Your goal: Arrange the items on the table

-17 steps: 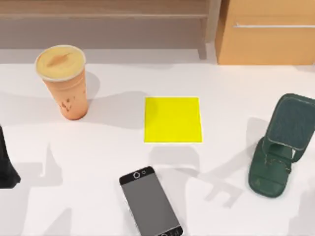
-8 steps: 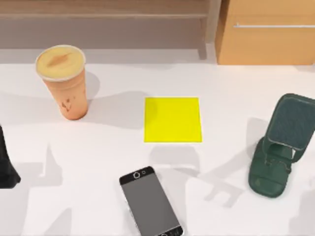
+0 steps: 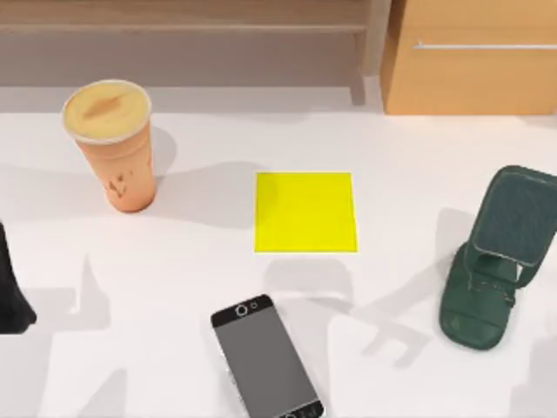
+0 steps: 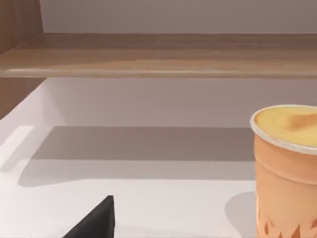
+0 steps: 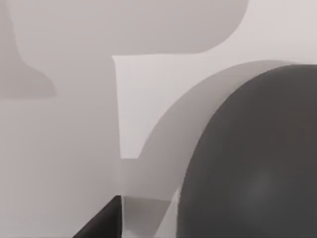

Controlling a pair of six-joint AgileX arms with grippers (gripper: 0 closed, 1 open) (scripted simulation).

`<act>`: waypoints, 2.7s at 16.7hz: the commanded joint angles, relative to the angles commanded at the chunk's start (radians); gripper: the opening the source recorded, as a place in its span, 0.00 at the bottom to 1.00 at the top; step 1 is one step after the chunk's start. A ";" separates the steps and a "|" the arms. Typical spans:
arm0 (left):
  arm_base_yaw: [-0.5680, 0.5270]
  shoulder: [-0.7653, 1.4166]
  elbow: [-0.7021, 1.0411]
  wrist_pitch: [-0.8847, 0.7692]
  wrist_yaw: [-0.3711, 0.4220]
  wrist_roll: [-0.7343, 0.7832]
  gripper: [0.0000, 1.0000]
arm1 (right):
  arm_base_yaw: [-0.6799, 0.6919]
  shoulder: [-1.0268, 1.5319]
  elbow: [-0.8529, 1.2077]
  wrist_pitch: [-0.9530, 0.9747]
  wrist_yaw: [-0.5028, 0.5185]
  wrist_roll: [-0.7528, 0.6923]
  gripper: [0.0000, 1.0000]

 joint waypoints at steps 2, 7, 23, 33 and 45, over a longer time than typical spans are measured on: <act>0.000 0.000 0.000 0.000 0.000 0.000 1.00 | 0.000 0.000 0.000 0.000 0.000 0.000 0.00; 0.000 0.000 0.000 0.000 0.000 0.000 1.00 | 0.000 0.000 0.000 0.000 0.000 0.000 0.00; 0.000 0.000 0.000 0.000 0.000 0.000 1.00 | -0.004 -0.213 0.316 -0.515 -0.011 -0.004 0.00; 0.000 0.000 0.000 0.000 0.000 0.000 1.00 | 0.086 -0.065 0.515 -0.553 -0.005 -0.206 0.00; 0.000 0.000 0.000 0.000 0.000 0.000 1.00 | 0.560 0.683 1.522 -0.778 0.010 -1.217 0.00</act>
